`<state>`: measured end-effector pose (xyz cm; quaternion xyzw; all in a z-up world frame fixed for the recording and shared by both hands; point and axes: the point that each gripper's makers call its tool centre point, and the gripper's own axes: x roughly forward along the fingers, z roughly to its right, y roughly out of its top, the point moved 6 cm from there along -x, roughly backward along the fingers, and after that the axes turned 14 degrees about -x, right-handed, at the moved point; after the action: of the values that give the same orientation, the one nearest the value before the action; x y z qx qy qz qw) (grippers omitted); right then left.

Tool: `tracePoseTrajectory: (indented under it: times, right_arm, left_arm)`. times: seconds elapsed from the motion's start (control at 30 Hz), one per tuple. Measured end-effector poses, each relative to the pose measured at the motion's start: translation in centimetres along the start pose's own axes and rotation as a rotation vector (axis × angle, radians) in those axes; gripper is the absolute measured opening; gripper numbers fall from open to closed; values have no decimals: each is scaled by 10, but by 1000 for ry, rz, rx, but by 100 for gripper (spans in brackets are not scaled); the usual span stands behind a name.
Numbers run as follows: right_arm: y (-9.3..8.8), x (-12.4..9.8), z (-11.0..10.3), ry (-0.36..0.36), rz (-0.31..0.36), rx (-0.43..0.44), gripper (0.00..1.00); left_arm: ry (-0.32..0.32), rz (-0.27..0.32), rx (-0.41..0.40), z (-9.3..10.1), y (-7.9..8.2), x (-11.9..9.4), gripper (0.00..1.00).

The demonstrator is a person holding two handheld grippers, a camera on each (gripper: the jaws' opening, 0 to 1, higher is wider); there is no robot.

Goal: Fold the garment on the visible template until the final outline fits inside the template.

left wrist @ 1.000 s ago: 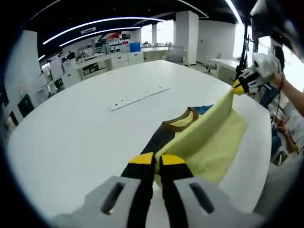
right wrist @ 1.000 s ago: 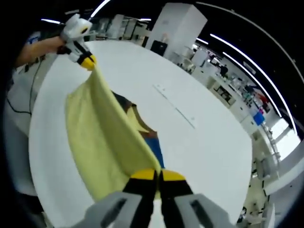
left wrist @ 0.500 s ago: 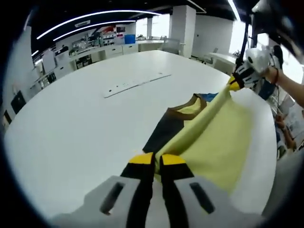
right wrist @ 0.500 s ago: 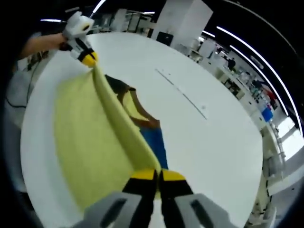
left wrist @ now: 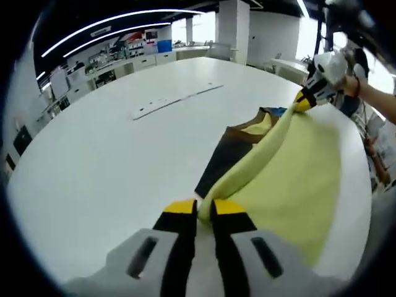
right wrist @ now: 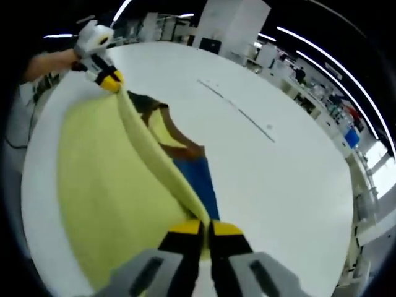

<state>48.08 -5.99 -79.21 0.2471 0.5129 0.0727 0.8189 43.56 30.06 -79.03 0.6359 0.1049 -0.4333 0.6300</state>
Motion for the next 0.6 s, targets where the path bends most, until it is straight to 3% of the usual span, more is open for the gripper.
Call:
tracePoseTrajectory:
  times: [0.3,0.5,0.6]
  right_arm:
    - [-4,-7,1,-20,12,34,11]
    - [-1,-22,4,-45,67,46,17]
    - [-5,-22,3,-47,83,26,19]
  left_arm:
    - [11,38,40,-4,6,-10,9]
    - [9,72,59,0,9,-25,9]
    - [9,71,115,-2,6,-27,12]
